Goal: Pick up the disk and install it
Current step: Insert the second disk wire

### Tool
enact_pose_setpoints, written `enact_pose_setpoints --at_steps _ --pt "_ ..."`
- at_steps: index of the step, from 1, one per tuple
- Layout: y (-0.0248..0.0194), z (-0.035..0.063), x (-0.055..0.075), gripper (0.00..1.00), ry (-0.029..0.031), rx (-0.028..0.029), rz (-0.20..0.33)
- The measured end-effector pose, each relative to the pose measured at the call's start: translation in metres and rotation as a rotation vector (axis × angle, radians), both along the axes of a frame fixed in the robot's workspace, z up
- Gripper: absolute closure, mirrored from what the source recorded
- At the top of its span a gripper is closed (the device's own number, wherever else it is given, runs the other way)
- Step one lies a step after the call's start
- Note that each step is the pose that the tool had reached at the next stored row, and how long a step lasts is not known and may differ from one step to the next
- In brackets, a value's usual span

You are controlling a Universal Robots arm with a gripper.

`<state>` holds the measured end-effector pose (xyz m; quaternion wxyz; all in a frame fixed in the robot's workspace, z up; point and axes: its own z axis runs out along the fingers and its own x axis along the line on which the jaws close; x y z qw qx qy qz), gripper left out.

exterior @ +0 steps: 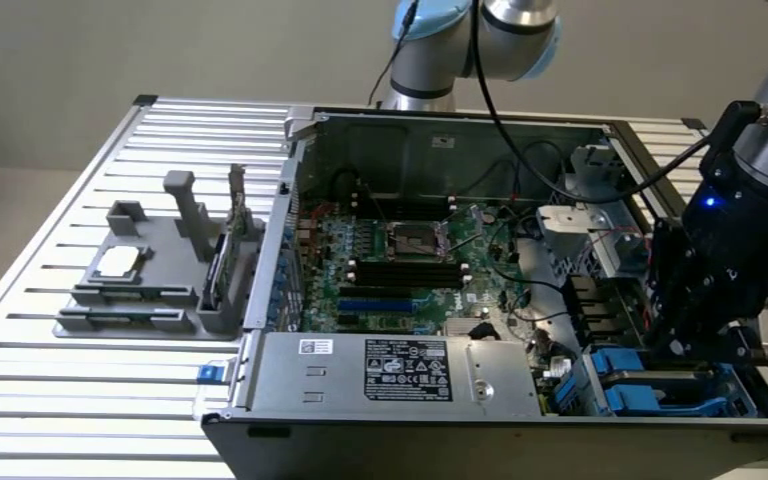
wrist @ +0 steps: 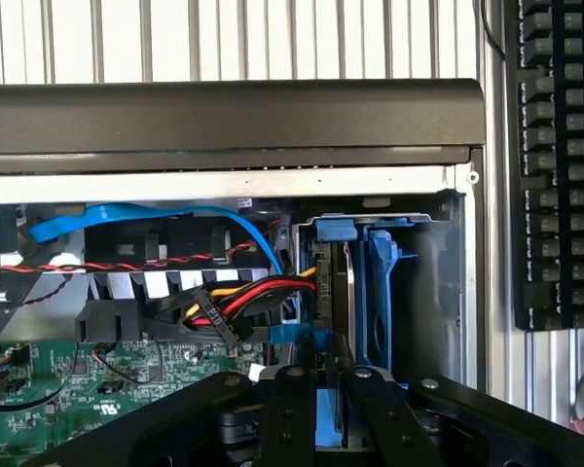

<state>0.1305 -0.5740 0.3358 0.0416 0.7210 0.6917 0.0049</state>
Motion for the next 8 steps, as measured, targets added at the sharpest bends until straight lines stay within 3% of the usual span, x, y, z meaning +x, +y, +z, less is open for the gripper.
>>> enact_pose_setpoints --at_steps 3,8 --pt "-0.0001 0.0007 0.0000 0.69 0.0004 0.0024 0.000" --pt "0.0000 0.0083 -0.0002 0.69 0.0015 0.0046 0.000"
